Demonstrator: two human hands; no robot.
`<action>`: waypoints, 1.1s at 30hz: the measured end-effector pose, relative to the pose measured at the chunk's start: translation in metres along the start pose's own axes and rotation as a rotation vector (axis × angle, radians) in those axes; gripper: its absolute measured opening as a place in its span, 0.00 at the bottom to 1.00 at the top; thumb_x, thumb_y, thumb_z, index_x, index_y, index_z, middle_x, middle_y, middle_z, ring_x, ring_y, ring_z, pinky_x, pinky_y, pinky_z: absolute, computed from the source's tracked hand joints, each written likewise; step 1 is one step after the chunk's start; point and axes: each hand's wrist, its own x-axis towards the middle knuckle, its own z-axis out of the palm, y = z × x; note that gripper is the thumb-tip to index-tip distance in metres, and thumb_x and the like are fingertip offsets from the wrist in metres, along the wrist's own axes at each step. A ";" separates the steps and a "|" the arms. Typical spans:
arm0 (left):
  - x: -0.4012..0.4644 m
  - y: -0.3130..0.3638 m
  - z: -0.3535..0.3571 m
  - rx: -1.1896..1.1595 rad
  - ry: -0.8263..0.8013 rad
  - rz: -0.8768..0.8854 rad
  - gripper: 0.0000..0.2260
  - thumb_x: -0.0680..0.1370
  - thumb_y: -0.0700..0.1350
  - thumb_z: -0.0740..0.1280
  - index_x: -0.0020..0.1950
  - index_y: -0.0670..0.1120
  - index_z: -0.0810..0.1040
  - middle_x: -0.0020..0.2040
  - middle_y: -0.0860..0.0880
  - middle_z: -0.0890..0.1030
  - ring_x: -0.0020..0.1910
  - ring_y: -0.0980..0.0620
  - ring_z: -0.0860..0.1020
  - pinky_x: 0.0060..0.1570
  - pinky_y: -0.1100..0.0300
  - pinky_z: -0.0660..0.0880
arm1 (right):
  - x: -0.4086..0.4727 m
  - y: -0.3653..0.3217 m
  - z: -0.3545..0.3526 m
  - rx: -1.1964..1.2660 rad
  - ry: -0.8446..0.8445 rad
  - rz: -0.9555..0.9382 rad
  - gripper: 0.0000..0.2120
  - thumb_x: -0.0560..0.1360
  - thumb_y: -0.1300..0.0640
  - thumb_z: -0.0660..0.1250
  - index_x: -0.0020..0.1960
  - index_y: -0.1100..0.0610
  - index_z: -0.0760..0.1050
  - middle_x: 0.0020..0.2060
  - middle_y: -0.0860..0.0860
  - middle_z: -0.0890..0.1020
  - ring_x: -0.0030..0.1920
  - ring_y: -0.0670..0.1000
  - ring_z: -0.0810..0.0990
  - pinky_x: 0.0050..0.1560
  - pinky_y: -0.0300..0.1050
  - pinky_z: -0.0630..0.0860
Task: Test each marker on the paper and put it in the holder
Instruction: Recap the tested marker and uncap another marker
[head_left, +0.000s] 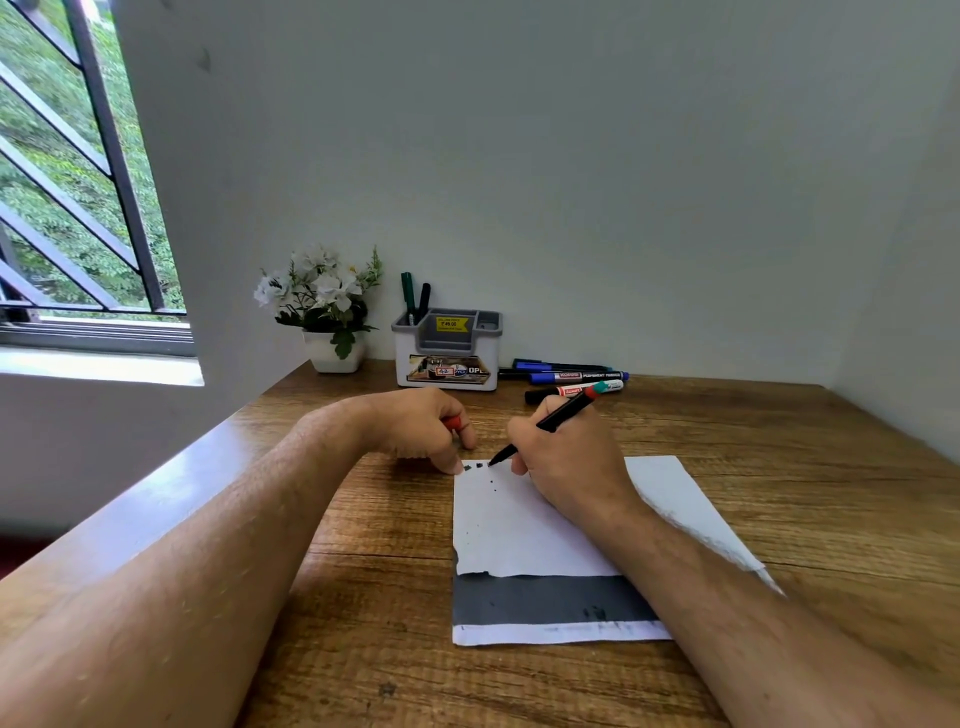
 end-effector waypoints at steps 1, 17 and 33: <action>0.000 0.000 0.000 -0.001 0.002 0.002 0.10 0.74 0.39 0.73 0.50 0.52 0.78 0.40 0.53 0.76 0.42 0.55 0.74 0.43 0.59 0.69 | 0.000 0.000 0.000 -0.004 0.002 0.003 0.07 0.74 0.57 0.67 0.41 0.59 0.80 0.33 0.51 0.84 0.29 0.40 0.78 0.22 0.26 0.66; 0.004 -0.004 -0.001 -0.010 0.004 0.007 0.11 0.74 0.39 0.74 0.51 0.51 0.78 0.39 0.53 0.76 0.40 0.54 0.74 0.47 0.56 0.70 | -0.001 -0.002 -0.002 0.004 -0.004 0.025 0.08 0.73 0.55 0.67 0.40 0.60 0.81 0.35 0.53 0.85 0.32 0.44 0.78 0.23 0.28 0.66; -0.005 -0.005 0.000 -0.299 0.154 0.157 0.13 0.82 0.34 0.57 0.55 0.46 0.79 0.40 0.50 0.77 0.37 0.56 0.73 0.38 0.61 0.68 | 0.007 -0.011 -0.025 0.548 0.103 0.138 0.05 0.76 0.62 0.67 0.41 0.58 0.78 0.29 0.55 0.82 0.22 0.47 0.75 0.21 0.39 0.70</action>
